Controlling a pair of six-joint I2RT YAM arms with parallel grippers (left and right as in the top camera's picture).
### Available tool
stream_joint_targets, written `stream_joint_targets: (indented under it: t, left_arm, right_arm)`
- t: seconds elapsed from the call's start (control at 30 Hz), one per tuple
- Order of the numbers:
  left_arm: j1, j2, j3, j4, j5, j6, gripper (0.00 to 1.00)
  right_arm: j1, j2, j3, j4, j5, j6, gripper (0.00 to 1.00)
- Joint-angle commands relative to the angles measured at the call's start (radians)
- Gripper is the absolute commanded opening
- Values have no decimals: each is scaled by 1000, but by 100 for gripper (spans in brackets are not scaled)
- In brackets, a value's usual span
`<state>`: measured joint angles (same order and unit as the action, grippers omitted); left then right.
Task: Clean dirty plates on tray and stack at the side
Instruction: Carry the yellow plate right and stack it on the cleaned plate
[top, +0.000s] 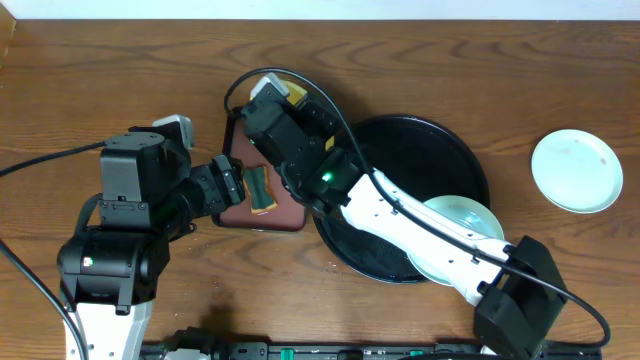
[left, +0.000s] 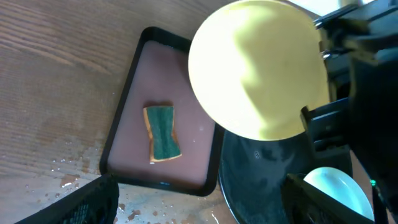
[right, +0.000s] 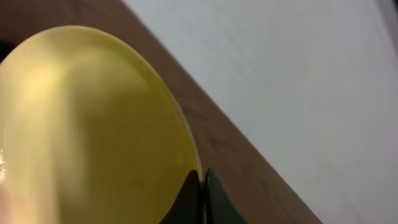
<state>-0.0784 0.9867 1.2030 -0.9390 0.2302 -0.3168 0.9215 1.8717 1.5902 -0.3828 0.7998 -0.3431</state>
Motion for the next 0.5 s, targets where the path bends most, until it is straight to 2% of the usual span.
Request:
stream_joint_targets:
  t: [0.0,0.1,0.23,0.33,0.47]
  left_arm:
    - [5,1,25,-3,2,2,84]
    - [5,1,25,-3,2,2,84]
    - [5,1,25,-3,2,2,84]
    - [5,1,25,-3,2,2,84]
    - [5,1,25,-3,2,2,84]
  right_arm:
    - [-11,-15,12,5,18,134,1]
    - [-53,-23,13,-82,-189,304,1]
    - [-149,-48,16,-189,-355,574,1]
    - [-267,-92,16,-217,-607,649,1]
    - [-500,-167,16,-266,-883,748,1]
